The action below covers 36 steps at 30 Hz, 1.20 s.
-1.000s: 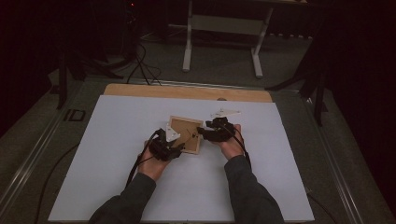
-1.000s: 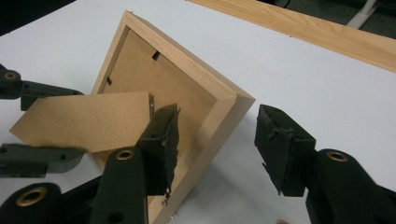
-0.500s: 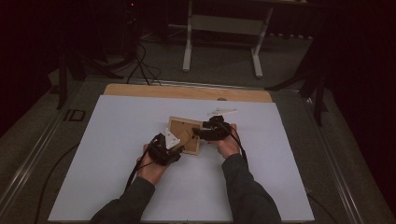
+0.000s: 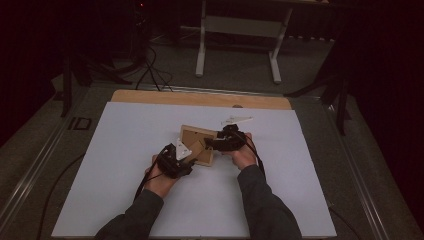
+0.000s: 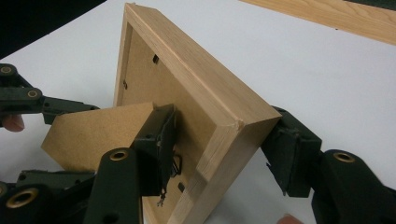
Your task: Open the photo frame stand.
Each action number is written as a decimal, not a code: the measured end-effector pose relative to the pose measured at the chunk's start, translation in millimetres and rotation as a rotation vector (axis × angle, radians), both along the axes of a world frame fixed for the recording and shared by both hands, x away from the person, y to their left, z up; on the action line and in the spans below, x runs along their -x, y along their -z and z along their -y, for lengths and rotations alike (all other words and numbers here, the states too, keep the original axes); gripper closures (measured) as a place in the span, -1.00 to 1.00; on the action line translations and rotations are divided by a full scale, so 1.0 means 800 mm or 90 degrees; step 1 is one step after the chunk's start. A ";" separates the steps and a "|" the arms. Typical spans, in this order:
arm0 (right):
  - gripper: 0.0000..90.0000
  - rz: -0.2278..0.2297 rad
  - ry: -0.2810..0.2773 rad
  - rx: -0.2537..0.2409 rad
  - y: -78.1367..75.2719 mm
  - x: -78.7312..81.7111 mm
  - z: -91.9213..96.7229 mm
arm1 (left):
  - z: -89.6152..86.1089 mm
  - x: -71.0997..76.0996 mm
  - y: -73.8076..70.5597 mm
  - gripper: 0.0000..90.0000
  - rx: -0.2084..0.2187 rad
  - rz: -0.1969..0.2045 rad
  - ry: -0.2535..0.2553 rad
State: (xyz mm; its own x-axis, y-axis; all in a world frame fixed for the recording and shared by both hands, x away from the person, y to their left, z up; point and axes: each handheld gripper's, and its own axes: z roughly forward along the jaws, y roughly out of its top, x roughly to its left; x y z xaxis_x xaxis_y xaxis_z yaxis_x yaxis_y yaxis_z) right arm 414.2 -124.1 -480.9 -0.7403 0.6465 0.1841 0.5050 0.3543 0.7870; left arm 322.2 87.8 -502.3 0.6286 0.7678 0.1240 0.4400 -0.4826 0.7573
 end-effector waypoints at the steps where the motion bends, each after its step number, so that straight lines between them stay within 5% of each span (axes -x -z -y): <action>1: 0.01 0.001 0.000 0.002 0.000 0.001 0.000 | -0.001 -0.001 0.000 0.13 0.009 -0.004 0.002; 8: 0.04 0.012 -0.011 0.016 -0.004 0.005 0.000 | -0.011 -0.011 -0.002 0.14 0.063 -0.076 0.007; 18: 0.10 0.024 -0.024 0.024 -0.010 0.011 -0.001 | -0.013 -0.016 -0.009 0.35 0.066 -0.112 0.019; 36: 0.19 0.056 -0.004 0.024 -0.020 0.015 0.004 | 0.004 -0.030 -0.002 0.37 0.017 -0.097 -0.005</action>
